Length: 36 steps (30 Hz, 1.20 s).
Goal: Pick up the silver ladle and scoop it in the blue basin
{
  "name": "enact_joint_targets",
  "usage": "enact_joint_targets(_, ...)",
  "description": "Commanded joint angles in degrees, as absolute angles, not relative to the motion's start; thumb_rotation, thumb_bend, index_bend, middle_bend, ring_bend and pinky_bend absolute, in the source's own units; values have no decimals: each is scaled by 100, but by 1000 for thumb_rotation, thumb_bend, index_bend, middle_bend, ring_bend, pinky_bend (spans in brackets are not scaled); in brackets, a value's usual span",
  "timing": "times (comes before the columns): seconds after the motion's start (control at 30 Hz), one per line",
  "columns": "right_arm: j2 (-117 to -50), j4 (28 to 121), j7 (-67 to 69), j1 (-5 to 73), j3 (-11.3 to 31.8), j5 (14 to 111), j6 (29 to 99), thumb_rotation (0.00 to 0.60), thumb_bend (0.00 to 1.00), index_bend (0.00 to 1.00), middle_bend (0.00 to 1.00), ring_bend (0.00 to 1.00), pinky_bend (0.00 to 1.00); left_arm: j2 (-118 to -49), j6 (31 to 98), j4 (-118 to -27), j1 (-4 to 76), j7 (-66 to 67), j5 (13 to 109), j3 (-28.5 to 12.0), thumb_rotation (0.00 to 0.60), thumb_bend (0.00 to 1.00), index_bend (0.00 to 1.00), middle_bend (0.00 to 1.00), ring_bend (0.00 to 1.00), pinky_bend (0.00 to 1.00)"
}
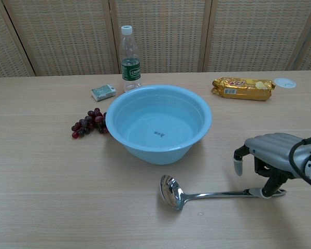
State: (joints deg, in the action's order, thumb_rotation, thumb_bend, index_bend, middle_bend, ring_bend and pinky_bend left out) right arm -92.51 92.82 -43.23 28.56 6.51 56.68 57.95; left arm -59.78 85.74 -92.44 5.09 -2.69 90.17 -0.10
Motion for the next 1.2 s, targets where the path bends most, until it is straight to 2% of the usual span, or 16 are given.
enact_joint_targets(0.03, -9332, 9220, -4327, 2877, 610, 5515, 5830, 600, 302, 430, 1000, 989, 1000, -5979, 8579, -9242, 508, -265, 9029, -6, 600, 0, 0, 0, 0, 0)
enact_joint_targets(0.43, -9684, 8731, -4121, 2819, 308, 5635, 6009, 600, 302, 430, 1000, 989, 1000, -6006, 8550, -9259, 519, -182, 9013, -7, 600, 0, 0, 0, 0, 0)
enact_joint_targets(0.87, -9907, 8391, -4073, 2846, 311, 5626, 6094, 600, 302, 440, 1000, 989, 1000, -6011, 8553, -9269, 516, -165, 9008, -8, 600, 0, 0, 0, 0, 0)
enact_joint_targets(1.0, -9900, 8385, -4169, 2881, 322, 5510, 6067, 600, 302, 471, 1000, 989, 1000, -6013, 8555, -9269, 515, -163, 9005, -10, 600, 0, 0, 0, 0, 0)
enact_joint_targets(1.2, -9876, 8426, -4388, 2933, 327, 5284, 6072, 600, 384, 612, 1000, 989, 1000, -6011, 8542, -9276, 521, -159, 9006, -6, 600, 0, 0, 0, 0, 0)
